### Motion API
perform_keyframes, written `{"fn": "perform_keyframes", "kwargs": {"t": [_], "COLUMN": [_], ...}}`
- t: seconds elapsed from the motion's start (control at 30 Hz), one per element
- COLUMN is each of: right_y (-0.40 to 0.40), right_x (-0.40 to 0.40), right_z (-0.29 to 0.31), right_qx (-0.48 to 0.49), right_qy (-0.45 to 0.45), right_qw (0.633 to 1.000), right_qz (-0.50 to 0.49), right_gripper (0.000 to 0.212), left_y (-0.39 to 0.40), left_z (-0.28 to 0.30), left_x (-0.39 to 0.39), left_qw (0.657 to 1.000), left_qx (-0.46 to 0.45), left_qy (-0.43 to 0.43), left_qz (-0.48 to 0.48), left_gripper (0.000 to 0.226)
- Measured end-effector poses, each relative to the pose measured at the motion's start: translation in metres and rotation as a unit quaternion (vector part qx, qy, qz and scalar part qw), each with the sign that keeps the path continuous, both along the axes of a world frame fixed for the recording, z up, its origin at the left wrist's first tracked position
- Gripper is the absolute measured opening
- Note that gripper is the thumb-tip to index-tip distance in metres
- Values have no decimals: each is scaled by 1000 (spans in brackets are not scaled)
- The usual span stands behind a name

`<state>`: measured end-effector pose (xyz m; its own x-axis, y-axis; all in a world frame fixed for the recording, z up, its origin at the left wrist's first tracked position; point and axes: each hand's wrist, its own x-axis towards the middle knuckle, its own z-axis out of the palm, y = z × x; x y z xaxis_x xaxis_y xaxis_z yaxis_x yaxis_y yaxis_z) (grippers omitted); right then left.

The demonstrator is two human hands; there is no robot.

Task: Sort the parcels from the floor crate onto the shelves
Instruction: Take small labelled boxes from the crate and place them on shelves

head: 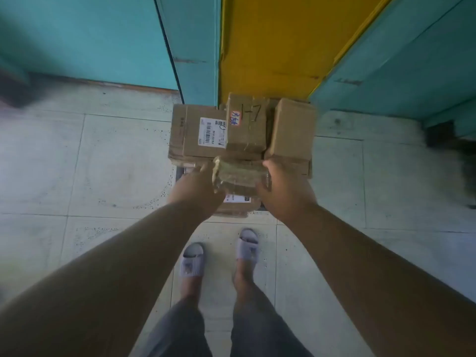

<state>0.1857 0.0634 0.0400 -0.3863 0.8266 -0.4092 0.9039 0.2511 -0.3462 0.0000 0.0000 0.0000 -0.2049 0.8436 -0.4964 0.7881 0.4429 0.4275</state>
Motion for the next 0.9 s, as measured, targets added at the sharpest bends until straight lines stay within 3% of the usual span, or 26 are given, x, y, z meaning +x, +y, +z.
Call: {"fn": "perform_keyframes", "kwargs": {"t": [0.13,0.23,0.43,0.53,0.67,0.73,0.9], "right_y": [-3,-9,-22,-33,-48,-55,-59], "right_x": [-1,-4,-14,-21,-31,-33,-42], "right_z": [-19,-20,45,101,170,197,235], "right_qx": [-57,-81,-69,-66,-47,-60,-73], "right_qy": [-11,53,157,207,270,291,277], "right_qw": [998,989,971,966,957,951,958], "right_qz": [-35,-109,-164,-140,-98,-81,-17], "right_gripper": [50,49,41,37,34,33,34], "left_y": [-1,-4,-37,-61,-84,-93,-98], "left_z": [-13,-17,50,104,178,207,241], "left_x": [2,3,-13,-25,-36,-43,-62], "left_qw": [998,990,955,923,877,883,882], "left_qx": [-5,16,14,38,85,92,47], "left_qy": [-39,-94,-195,-253,-329,-310,-301], "left_qz": [57,105,225,289,340,341,361], "left_gripper": [43,41,36,39,26,16,35]}}
